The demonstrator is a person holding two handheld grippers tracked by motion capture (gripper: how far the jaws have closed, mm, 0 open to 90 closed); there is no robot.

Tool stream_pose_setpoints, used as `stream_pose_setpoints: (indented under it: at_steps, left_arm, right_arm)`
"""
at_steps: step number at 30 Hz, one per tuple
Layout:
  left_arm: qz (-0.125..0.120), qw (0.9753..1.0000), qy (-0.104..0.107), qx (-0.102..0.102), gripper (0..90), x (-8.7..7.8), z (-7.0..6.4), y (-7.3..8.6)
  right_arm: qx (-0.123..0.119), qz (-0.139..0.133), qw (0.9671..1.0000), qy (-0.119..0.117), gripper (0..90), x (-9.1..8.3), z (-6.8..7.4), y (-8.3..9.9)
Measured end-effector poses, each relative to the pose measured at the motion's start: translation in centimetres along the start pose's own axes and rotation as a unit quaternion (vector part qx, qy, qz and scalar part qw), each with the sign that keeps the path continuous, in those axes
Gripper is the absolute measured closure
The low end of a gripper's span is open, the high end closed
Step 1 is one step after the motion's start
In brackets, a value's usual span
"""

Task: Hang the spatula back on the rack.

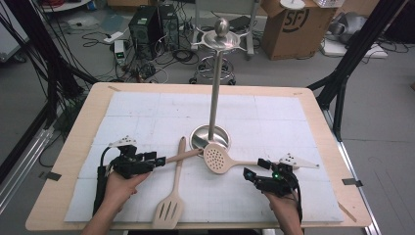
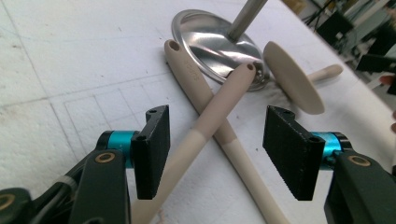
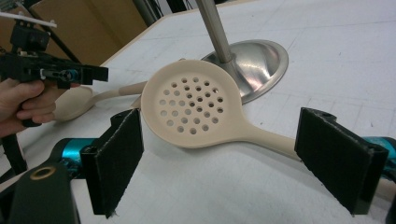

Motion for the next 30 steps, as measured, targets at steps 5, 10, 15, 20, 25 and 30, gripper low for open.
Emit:
stream_pose_setpoints:
  at_steps: [5, 10, 15, 20, 25, 30]
  left_arm:
    - [0.024, 0.9996, 0.007, -0.014, 45.7, 0.6, 0.5, -0.6]
    - [0.057, 0.9983, -0.010, -0.009, 46.1, 1.4, 0.8, -0.3]
    - [0.085, 0.9962, -0.003, -0.022, 47.0, 2.0, 1.3, -0.2]
    - [0.100, 0.9947, -0.020, -0.006, 49.8, 2.6, 1.4, 0.1]
    - [0.101, 0.9930, -0.048, 0.038, 53.9, 2.8, 0.9, 0.3]
    - [0.103, 0.9905, -0.060, 0.070, 54.7, 2.9, 0.6, 0.5]
  right_arm:
    - [-0.002, 0.000, 1.0000, 0.000, 14.7, 0.0, 0.0, 0.0]
    - [-0.001, -0.002, 1.0000, -0.001, 14.7, -0.1, -0.1, 0.0]
    - [-0.001, -0.002, 1.0000, -0.001, 14.7, -0.1, -0.1, -0.1]
    - [-0.001, -0.004, 1.0000, -0.002, 14.7, -0.1, -0.1, -0.1]
    - [0.000, -0.004, 1.0000, -0.002, 14.7, -0.1, 0.0, -0.1]
    - [-0.001, -0.003, 1.0000, -0.003, 14.7, -0.1, 0.0, -0.1]
Point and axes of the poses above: each handheld gripper's, and its own axes: x roughly forward along the jaws, y roughly out of its underside, z roughly to its left, the point moved 1 cm from there along x, roughly forward along the jaws, and after that the axes turned 7 degrees about -x, right-handed, at the moved point
